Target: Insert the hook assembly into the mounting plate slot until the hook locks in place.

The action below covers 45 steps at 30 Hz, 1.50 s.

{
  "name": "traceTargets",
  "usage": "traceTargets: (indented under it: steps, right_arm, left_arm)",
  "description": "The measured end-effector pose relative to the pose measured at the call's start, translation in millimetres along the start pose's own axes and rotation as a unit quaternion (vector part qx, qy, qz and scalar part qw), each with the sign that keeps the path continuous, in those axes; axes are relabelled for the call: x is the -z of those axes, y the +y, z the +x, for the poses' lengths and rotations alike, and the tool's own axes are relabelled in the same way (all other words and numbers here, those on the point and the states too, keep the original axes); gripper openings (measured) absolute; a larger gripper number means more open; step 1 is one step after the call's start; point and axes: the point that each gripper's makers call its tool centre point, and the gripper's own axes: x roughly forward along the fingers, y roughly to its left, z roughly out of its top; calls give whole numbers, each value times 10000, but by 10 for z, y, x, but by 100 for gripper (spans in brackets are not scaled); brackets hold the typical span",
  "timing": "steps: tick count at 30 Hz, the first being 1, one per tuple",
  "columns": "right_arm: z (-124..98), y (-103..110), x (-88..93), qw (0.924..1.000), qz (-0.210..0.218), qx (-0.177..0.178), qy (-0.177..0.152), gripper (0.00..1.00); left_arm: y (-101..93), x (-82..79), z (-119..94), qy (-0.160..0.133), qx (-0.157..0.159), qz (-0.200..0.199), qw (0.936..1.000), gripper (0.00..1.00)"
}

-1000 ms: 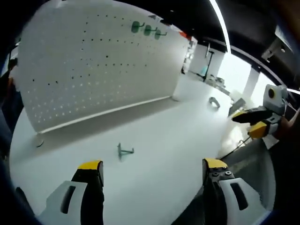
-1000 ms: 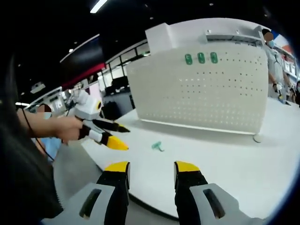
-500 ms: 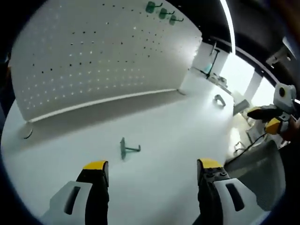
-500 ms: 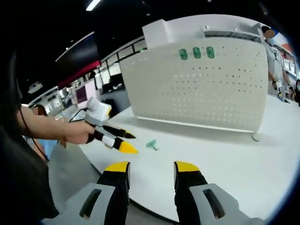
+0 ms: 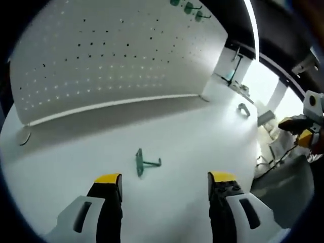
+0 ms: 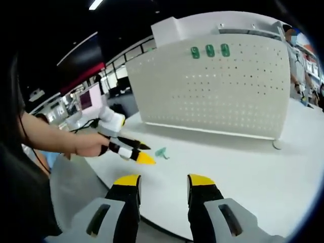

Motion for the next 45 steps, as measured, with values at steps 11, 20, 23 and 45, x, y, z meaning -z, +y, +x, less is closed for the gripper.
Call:
traceTargets:
  steps: [11, 20, 23, 45]
  right_arm:
    - [42, -101, -18, 9999, 53, 51, 70, 34]
    - [73, -128, 15, 9998, 109, 50, 141, 34]
    - [76, -140, 26, 9998, 128, 54, 156, 33]
    - [106, -155, 72, 9996, 165, 44, 238, 32]
  left_arm:
    - [99, -79, 195, -153, -44, -191, 9997, 55]
    - [199, -80, 264, -110, -155, -51, 9998, 45]
    - [228, -85, 266, -85, -166, -53, 9998, 40]
    - [364, -115, 287, 261, -297, 175, 9991, 8]
